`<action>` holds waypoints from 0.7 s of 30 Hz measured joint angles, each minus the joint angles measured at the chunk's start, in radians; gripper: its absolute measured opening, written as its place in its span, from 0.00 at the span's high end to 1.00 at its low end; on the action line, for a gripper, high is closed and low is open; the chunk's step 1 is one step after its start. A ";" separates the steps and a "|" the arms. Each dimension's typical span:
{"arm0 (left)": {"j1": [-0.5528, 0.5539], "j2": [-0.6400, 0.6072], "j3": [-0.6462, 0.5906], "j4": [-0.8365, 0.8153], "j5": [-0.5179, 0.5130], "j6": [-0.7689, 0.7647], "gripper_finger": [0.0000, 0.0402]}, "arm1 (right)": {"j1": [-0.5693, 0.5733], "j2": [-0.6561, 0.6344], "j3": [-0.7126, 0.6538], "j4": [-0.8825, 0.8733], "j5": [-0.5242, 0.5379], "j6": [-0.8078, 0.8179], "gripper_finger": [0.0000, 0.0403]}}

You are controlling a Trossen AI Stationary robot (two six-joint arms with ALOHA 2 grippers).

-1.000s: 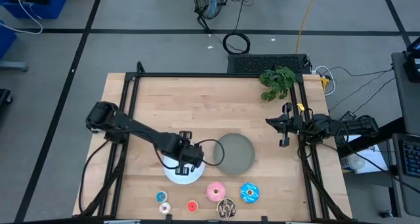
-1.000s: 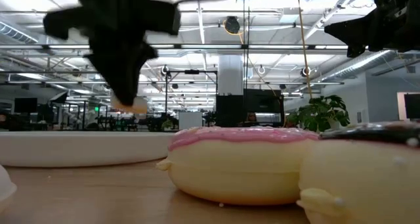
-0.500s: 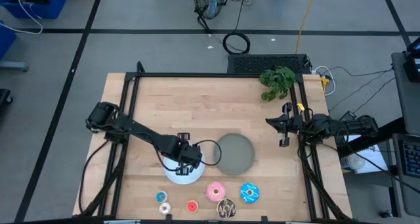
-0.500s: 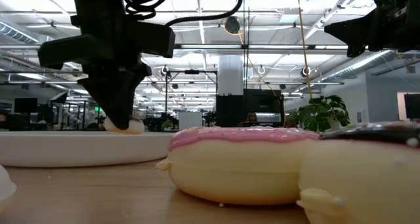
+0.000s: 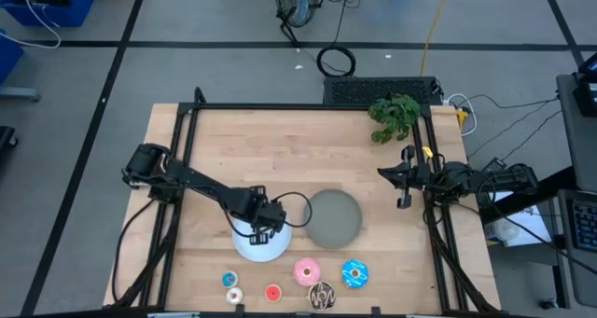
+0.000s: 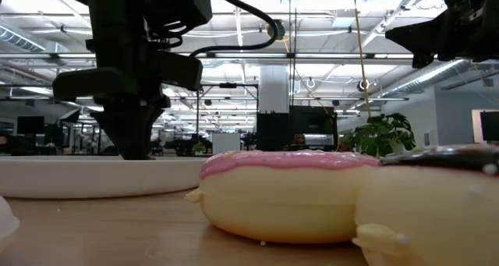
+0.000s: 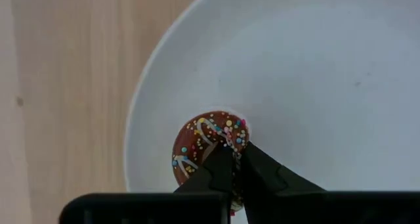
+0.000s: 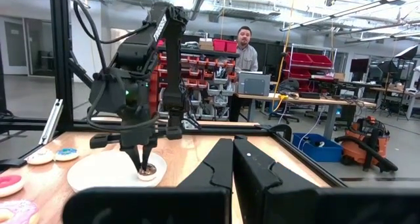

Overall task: Pick & Place donuts
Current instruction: Put the small brown donut on the white plate, then put the small blue donut on the white plate

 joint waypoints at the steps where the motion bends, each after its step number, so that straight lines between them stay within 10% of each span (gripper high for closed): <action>1: 0.000 0.000 -0.002 0.001 0.000 -0.007 0.92 | 0.000 0.000 0.000 0.000 0.000 0.000 1.00; 21: -0.019 -0.003 0.121 -0.115 -0.040 -0.026 0.43 | 0.000 0.000 0.000 0.000 0.000 0.000 1.00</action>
